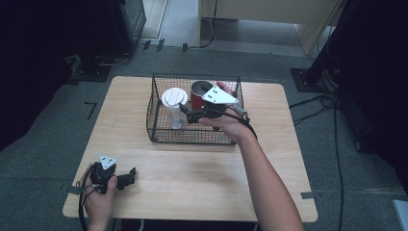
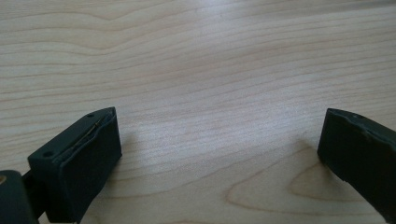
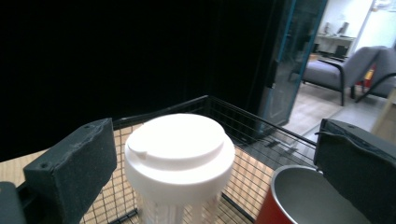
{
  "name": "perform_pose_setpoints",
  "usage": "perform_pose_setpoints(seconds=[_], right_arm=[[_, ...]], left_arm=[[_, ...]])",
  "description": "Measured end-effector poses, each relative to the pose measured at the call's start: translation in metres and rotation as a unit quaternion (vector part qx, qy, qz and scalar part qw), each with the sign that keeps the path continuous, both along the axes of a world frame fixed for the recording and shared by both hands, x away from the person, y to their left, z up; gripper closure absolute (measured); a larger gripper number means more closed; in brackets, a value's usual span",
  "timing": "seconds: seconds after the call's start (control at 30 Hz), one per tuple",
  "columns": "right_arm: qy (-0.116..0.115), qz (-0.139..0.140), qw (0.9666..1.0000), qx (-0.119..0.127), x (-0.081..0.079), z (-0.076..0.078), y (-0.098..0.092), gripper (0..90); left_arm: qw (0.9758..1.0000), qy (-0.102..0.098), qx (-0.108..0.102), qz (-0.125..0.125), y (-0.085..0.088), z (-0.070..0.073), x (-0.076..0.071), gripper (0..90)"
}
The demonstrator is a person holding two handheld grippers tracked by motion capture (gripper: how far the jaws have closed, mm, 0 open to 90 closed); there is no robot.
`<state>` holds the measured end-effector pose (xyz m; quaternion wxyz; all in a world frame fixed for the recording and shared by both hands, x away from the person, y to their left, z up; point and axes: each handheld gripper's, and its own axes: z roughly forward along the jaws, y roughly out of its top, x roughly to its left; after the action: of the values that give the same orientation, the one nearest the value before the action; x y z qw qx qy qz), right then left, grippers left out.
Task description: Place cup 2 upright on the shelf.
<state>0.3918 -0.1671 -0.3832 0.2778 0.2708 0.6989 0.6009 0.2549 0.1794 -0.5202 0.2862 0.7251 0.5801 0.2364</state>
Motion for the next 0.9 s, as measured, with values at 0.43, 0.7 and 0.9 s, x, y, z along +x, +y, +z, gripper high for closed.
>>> perform_pose_setpoints(seconds=[0.43, 0.7, 0.9], right_arm=[[-0.015, -0.035, 0.9993, 0.003, -0.031, -0.001, -0.037, 0.0], [-0.014, -0.049, 0.9987, 0.003, -0.048, -0.007, -0.056, 0.0], [-0.009, -0.065, 0.9978, 0.008, -0.059, -0.016, -0.072, 0.0]], left_arm=[[1.0, 0.0, 0.0, 0.0, 0.0, 0.0, 0.0, 0.2], [1.0, 0.0, 0.0, -0.003, 0.0, 0.0, 0.0, 0.2], [1.0, 0.0, 0.0, 0.007, -0.002, 0.0, 0.0, 0.2]])
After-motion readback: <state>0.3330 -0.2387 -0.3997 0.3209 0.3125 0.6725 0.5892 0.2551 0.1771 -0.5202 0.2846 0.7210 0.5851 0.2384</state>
